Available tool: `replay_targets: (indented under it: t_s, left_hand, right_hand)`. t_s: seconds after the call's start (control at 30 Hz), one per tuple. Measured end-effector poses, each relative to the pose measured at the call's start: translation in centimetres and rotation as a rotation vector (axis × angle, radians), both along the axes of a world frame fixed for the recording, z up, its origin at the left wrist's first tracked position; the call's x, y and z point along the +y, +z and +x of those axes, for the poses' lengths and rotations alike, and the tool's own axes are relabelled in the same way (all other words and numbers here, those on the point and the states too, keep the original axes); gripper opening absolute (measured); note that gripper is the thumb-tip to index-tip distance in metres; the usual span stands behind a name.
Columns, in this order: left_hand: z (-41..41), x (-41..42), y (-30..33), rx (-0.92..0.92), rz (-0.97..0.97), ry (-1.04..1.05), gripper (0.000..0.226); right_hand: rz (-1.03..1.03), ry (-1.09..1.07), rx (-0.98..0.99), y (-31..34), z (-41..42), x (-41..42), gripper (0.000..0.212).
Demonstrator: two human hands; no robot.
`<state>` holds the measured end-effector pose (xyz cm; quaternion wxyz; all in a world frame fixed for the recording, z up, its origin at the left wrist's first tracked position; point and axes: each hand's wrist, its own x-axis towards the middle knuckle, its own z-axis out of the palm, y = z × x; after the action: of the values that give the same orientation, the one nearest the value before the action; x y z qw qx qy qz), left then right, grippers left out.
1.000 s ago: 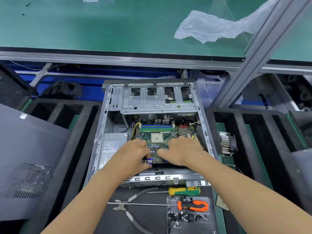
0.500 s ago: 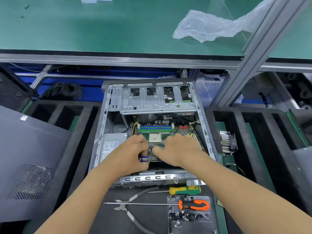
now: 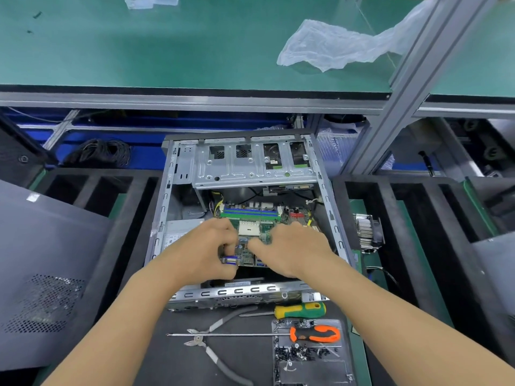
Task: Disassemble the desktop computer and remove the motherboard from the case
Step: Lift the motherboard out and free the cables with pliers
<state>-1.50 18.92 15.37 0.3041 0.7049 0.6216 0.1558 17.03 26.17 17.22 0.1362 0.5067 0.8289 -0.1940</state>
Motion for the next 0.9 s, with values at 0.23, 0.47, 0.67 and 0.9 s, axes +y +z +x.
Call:
replay_targets:
  t_s: [0.23, 0.47, 0.67, 0.9]
  left_hand:
    - [-1.3, 1.0, 1.4, 0.066, 0.054, 0.065, 0.021]
    - [-3.2, 1.8, 1.4, 0.135, 0.018, 0.203, 0.014]
    - [-3.9, 2.4, 1.1, 0.123, 0.020, 0.249, 0.015]
    - [-4.2, 2.5, 1.0, 0.137, 0.002, 0.250, 0.026]
  right_hand:
    - [-0.140, -0.062, 0.233, 1.2, 0.9, 0.8, 0.071]
    - [-0.178, 0.071, 0.027, 4.5, 6.6, 5.4, 0.024]
    - [-0.069, 0.166, 0.059, 2.5, 8.5, 5.2, 0.014]
    - [-0.196, 0.089, 0.358, 1.8, 8.9, 4.8, 0.018]
